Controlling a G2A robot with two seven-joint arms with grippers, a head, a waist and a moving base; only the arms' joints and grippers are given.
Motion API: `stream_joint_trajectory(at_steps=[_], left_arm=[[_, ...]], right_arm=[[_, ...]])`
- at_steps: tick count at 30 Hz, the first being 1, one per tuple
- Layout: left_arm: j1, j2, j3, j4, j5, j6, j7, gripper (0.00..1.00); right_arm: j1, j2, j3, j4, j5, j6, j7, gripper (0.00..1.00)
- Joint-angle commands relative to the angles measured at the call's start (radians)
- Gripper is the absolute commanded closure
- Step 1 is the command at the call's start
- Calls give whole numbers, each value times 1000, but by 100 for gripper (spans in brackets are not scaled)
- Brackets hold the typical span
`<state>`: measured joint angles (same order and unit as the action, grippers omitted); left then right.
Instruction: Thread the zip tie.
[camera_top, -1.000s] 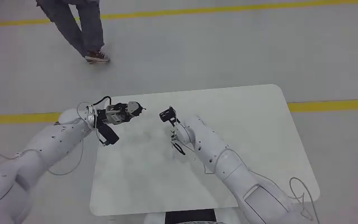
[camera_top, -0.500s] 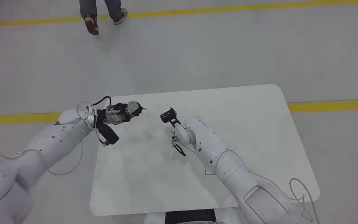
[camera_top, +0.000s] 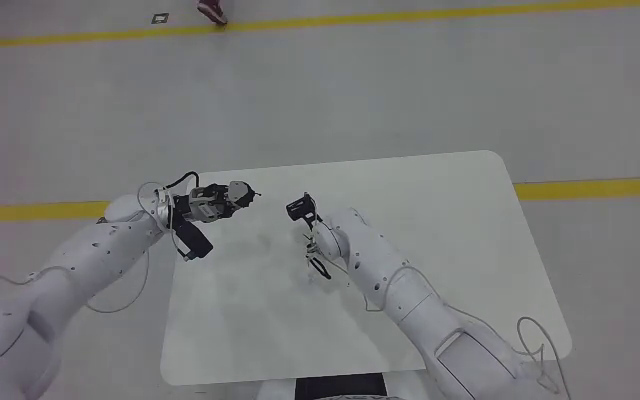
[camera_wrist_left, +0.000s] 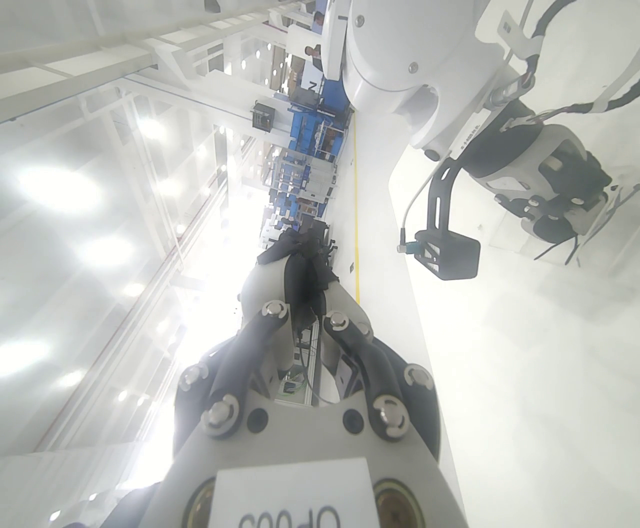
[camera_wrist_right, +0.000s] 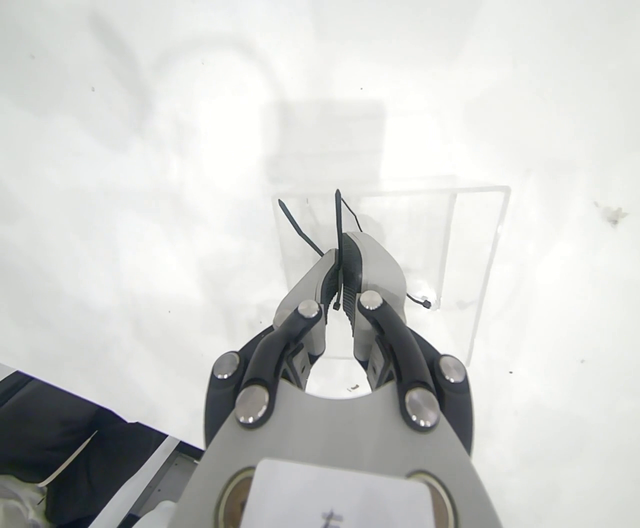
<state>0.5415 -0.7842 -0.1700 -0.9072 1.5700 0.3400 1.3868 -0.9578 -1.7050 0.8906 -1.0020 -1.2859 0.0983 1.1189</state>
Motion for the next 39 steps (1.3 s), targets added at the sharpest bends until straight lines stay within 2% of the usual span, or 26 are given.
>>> stream_joint_trajectory(at_steps=[1,7,12,17,21,25,30,35,39], left_arm=[[0,0,0,0,0,0,0,100],[0,0,0,0,0,0,0,100],[0,0,0,0,0,0,0,100],[0,0,0,0,0,0,0,100],[0,0,0,0,0,0,0,100],[0,0,0,0,0,0,0,100],[0,0,0,0,0,0,0,100],[0,0,0,0,0,0,0,100],[0,0,0,0,0,0,0,100]], right_arm=[[1,0,2,0,2,2,-3,100],[-11,9,19,-46,-11,11,11,100],[-42,24,50,-128,-23,7,44,100],[-81,42,105,-235,7,-22,89,100],[-118,59,177,-334,98,-70,147,100],[-131,73,245,-383,208,-108,214,100],[-116,84,307,-362,374,-129,271,100],[-69,97,319,-252,596,-108,271,100],[-60,99,318,-237,623,-106,271,100]])
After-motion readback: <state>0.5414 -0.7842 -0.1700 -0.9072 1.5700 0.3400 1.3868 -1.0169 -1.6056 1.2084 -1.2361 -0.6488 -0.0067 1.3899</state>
